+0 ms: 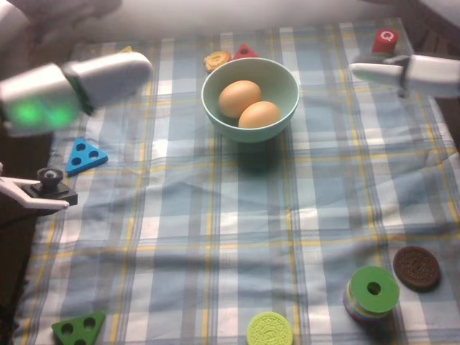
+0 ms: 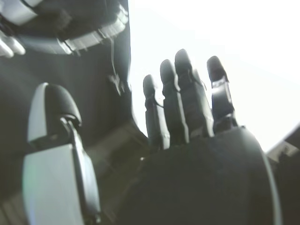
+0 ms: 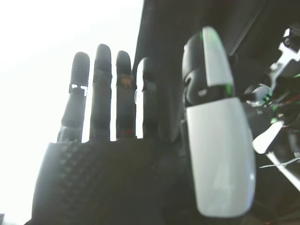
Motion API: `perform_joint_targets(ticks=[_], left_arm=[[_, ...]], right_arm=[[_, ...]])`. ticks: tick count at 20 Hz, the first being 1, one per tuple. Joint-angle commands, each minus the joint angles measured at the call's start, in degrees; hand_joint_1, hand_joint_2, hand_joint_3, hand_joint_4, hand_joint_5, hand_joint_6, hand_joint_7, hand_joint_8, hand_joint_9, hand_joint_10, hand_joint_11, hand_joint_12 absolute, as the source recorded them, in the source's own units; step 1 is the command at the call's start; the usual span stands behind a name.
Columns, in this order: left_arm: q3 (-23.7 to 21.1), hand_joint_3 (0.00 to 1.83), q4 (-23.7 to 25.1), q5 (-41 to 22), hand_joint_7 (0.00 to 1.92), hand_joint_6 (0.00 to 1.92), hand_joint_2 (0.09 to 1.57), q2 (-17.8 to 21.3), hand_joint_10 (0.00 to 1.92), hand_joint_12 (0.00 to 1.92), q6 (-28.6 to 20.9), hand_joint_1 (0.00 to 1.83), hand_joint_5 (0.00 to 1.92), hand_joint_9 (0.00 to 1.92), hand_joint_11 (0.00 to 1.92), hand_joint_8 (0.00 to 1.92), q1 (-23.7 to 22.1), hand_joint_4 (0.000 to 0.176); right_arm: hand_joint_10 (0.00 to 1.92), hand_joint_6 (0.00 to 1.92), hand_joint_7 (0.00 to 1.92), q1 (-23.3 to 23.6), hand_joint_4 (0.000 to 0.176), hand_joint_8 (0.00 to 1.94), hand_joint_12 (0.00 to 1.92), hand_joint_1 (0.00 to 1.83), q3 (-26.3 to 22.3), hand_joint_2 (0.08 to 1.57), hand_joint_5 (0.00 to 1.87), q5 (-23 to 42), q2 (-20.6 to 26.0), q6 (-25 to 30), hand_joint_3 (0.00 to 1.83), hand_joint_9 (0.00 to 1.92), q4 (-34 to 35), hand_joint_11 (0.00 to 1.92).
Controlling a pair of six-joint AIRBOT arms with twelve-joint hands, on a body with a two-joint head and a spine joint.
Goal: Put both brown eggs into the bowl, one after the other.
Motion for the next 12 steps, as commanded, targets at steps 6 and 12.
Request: perform_joint_targets(ticks=[6,12], left_arm=[[1.5,0.01,0.7,-21.1,0.32,0.0,0.99,0.4,0.0,0.44,-15.1,0.83,0.13,0.33,0.0,0.0,3.9,0.044],[4.4,0.0,2.4,-26.0,0.41,0.02,1.24,-2.2,0.01,0.28,-28.4,0.17,0.52,0.27,0.0,0.0,4.9,0.015]], right_arm=[[0.0,0.0,0.55,-16.0,0.005,0.0,0.64,0.57,-6.9,1.3,0.37,33.2,2.2,0.0,0.0,0.64,13.4,0.31],[0.0,0.01,0.3,-17.7,0.0,0.0,0.23,0.53,-9.9,1.32,0.32,37.8,3.1,0.0,0.01,0.26,10.4,0.0]])
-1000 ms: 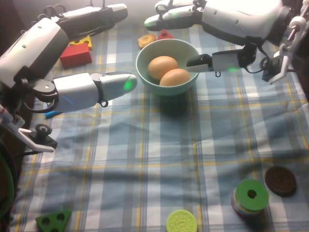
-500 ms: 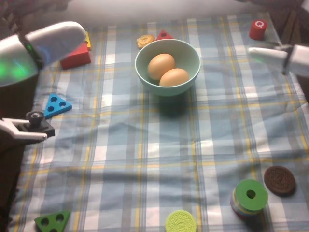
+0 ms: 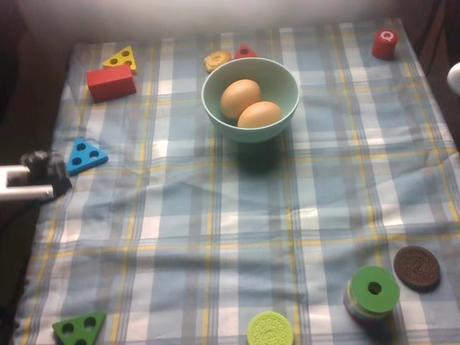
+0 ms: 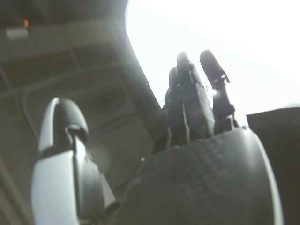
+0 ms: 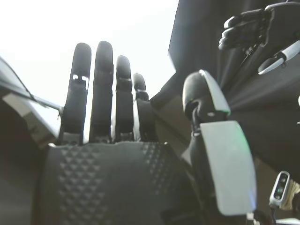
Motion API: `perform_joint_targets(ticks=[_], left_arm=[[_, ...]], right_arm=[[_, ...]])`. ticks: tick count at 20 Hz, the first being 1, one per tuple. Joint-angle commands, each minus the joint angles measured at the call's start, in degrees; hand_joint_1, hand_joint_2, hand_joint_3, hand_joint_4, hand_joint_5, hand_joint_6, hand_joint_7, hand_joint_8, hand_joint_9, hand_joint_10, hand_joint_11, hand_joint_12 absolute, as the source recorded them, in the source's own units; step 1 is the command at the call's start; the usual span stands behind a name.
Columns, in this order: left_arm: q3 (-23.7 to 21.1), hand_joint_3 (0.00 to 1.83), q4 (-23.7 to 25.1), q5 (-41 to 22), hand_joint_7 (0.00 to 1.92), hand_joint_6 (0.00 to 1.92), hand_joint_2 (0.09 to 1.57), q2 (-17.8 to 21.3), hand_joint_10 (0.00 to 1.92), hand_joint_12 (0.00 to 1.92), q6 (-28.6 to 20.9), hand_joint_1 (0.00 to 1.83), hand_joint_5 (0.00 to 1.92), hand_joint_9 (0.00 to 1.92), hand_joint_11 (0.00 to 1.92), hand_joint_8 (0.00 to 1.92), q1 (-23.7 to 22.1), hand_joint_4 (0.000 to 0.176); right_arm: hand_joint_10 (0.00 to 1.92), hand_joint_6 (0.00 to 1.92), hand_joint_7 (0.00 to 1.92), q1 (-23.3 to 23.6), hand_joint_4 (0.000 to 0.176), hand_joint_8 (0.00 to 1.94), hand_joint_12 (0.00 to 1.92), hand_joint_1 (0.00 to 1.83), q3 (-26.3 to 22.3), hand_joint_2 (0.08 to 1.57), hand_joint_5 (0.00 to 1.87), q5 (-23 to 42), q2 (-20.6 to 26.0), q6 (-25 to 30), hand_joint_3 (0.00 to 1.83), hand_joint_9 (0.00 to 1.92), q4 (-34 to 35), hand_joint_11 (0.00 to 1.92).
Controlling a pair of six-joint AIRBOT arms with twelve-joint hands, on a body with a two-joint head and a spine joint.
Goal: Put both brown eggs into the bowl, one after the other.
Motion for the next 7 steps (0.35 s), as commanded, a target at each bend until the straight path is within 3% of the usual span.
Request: perform_joint_targets(ticks=[1,2,3,4,5,6,7], left_arm=[[0.1,0.0,2.2,-6.7,0.33,0.0,1.29,0.4,0.0,0.27,-0.9,0.03,0.31,0.25,0.0,0.0,-2.1,0.104],[0.0,0.0,3.0,-6.7,0.31,0.0,1.29,0.7,0.0,0.08,-0.6,0.07,0.28,0.25,0.0,0.0,-2.8,0.118],[0.0,0.01,3.9,-6.7,0.31,0.0,1.36,1.3,0.02,0.07,-0.4,0.43,0.31,0.4,0.0,0.0,-4.1,0.099],[0.0,0.03,4.2,-6.8,0.49,0.01,1.24,1.6,0.02,0.68,-0.4,0.39,0.43,0.61,0.02,0.02,-4.9,0.012],[-0.4,0.02,5.2,-6.8,0.49,0.03,1.32,2.3,0.01,1.13,-0.4,0.24,0.53,0.59,0.1,0.01,-6.6,0.0],[-0.6,0.01,5.9,-6.8,0.57,0.47,1.43,2.6,0.0,1.25,-0.5,0.11,0.55,0.58,0.11,0.0,-7.7,0.0],[-0.8,0.0,6.2,-6.8,0.7,1.63,1.5,2.6,0.33,1.24,-0.9,0.41,0.37,0.76,0.42,0.48,-7.9,0.13]], right_arm=[[0.0,0.0,0.18,1.0,0.044,0.01,0.07,0.48,-0.2,1.3,0.22,6.8,0.3,0.0,0.0,0.18,-1.6,0.0],[0.0,0.02,0.18,1.0,0.087,0.01,0.01,0.51,-0.5,1.29,0.24,6.8,0.7,-0.5,0.0,0.16,-1.9,0.0],[0.0,0.03,0.22,1.0,0.114,0.01,0.02,0.66,-1.2,1.23,0.45,6.8,1.4,-1.6,0.0,0.17,-1.9,0.04],[0.02,0.02,0.26,1.0,0.061,0.01,0.09,0.78,-1.6,1.22,0.48,6.9,1.9,-1.5,0.0,0.24,-2.0,0.18],[0.0,0.01,0.21,1.6,0.094,0.0,0.06,0.59,-2.9,1.23,0.32,6.9,3.5,-1.4,0.0,0.18,-2.5,0.11],[0.0,0.03,0.06,2.0,0.122,0.01,0.01,0.13,-3.8,1.31,0.13,6.9,4.9,-1.4,0.04,0.03,-2.9,0.02],[0.0,0.05,0.12,2.4,0.132,0.01,0.0,0.03,-4.2,1.46,0.21,6.9,5.6,-1.3,0.03,0.01,-3.3,0.0]])
